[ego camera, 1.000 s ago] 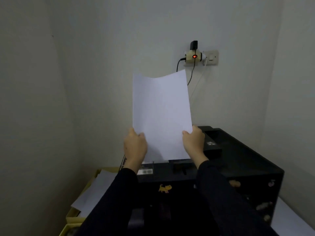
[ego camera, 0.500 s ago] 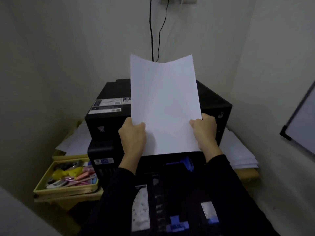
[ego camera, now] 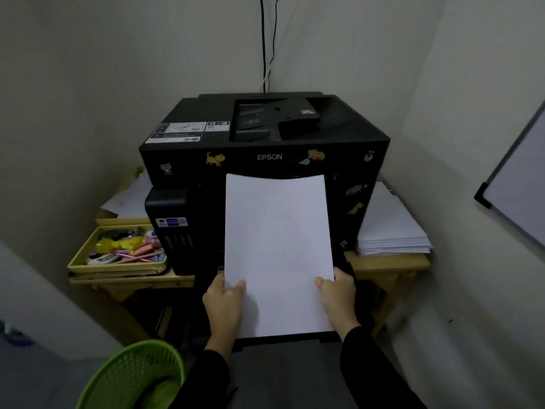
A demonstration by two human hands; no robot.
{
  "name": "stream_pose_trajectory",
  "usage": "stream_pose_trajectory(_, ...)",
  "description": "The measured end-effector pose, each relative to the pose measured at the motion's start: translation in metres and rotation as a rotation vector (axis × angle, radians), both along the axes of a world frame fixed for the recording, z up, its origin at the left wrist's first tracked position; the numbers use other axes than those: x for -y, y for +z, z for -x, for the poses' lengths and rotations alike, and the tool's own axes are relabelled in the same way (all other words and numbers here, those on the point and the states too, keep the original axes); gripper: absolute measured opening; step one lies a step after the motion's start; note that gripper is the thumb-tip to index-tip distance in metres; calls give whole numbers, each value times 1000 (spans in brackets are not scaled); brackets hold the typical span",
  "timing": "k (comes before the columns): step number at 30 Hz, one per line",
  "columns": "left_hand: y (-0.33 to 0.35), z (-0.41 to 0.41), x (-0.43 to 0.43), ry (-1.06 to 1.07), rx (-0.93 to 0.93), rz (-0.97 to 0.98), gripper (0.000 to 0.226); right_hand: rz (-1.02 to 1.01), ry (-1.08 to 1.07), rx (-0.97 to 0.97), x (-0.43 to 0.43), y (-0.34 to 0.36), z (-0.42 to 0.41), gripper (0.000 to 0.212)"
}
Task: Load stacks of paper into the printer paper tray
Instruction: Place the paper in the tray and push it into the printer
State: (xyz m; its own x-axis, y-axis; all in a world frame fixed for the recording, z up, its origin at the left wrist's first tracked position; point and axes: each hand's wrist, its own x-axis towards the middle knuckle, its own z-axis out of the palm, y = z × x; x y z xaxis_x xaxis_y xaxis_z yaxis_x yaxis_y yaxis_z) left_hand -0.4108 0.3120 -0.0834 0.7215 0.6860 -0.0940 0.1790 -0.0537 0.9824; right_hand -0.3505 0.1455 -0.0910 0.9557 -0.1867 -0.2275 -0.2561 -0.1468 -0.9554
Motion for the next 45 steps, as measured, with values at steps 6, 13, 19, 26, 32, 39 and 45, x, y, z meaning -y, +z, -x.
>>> stream_pose_trajectory(6, -10, 0, -14, -23, -388, -116, 29, 78, 87, -252, -2, -1, -13, 16)
stream_pose_trajectory(13, -5, -11, -23, -517, -869, -670, 38, 159, 144, -447, -3, -6, -16, 14)
stream_pose_trajectory(19, -3, -24, -29, -639, -943, -735, 26, 216, 214, -461, 3, 4, -16, 7)
stream_pose_trajectory(26, -5, -27, -31, -672, -951, -808, 35, 122, 136, -414, 4, 0, -14, 23)
stream_pose_trajectory(32, -11, -29, -31, -594, -912, -846, 40, 103, 122, -389, 1, -5, -19, 19)
stream_pose_trajectory(39, -14, -41, -31, -413, -780, -588, 37, 77, 101, -367, -9, -7, -39, 11)
stream_pose_trajectory(45, -11, -59, -32, -277, -645, -321, 29, 83, 64, -344, -19, -9, -55, 16)
